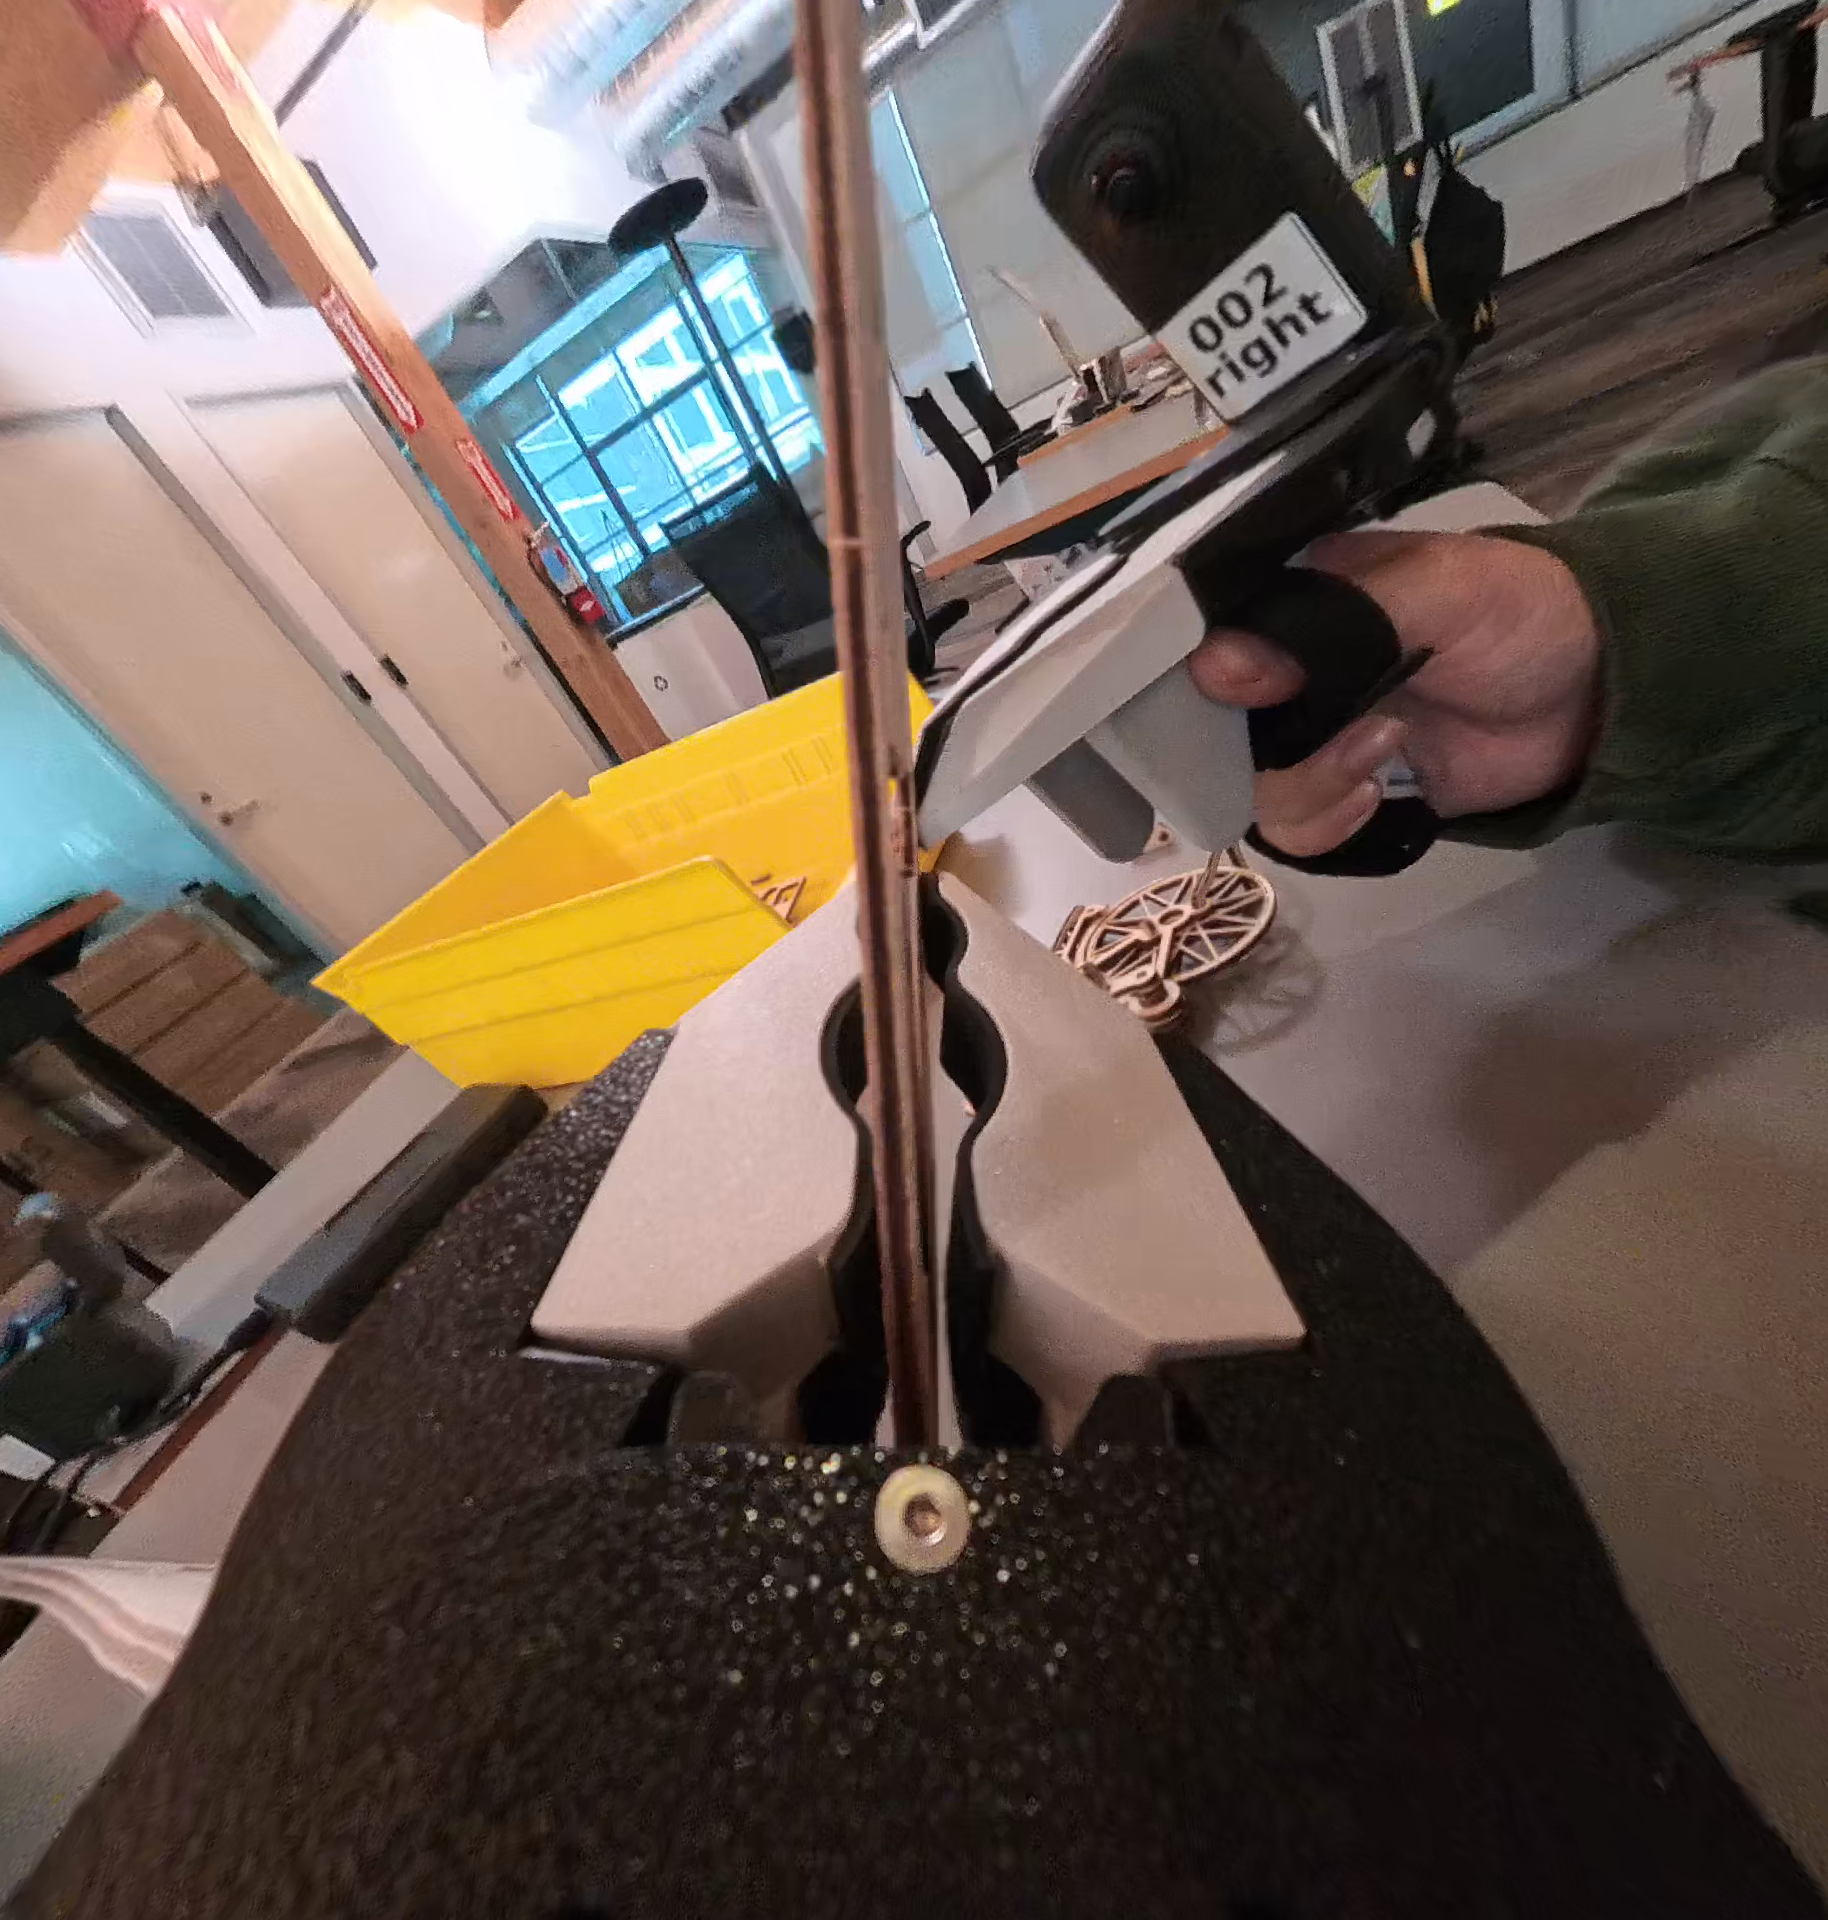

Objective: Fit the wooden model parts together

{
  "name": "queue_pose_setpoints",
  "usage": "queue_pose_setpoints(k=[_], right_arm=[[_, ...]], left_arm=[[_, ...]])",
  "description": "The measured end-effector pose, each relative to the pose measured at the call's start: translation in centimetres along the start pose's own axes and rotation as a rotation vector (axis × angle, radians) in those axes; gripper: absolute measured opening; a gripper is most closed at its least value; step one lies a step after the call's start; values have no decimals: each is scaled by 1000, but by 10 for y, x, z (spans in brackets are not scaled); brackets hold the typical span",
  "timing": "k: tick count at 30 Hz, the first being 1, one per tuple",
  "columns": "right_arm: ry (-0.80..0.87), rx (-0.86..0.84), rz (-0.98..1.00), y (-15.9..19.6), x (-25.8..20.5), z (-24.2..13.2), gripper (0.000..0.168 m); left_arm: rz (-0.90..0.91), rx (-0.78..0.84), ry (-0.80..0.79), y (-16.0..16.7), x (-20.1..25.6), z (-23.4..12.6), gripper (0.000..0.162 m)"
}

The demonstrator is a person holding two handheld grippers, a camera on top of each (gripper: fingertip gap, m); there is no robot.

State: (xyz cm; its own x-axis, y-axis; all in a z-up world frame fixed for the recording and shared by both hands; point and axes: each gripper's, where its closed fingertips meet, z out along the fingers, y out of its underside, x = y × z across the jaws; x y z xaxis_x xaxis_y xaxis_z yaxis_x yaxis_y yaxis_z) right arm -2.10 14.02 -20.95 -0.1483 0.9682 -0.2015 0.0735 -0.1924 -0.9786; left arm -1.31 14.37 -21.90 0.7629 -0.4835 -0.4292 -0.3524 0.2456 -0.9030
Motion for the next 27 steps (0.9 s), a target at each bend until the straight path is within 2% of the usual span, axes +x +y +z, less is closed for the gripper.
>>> queue_pose_setpoints(k=[2,5,10,14,18,22,27], right_arm=[[-25,-36,-14,6,-6,0,3],[-72,-131,-54,25,-18,-9,16],[36,-288,-156,51,-1,-43,16],[116,-313,-171,41,14,-67,14],[48,-330,-173,28,-5,-59,14],[-28,-413,-152,41,-27,-36,16],[-60,-533,-44,69,-32,-22,14]], left_arm=[[105,-7,6,2,3,-5,0],[352,-75,-46,10,1,-17,0],[767,-218,-20,38,10,-27,0],[844,-225,-5,41,14,-29,0],[930,-237,26,47,22,-28,0],[1044,-236,58,49,36,-26,0],[1154,-226,87,51,50,-23,0]])
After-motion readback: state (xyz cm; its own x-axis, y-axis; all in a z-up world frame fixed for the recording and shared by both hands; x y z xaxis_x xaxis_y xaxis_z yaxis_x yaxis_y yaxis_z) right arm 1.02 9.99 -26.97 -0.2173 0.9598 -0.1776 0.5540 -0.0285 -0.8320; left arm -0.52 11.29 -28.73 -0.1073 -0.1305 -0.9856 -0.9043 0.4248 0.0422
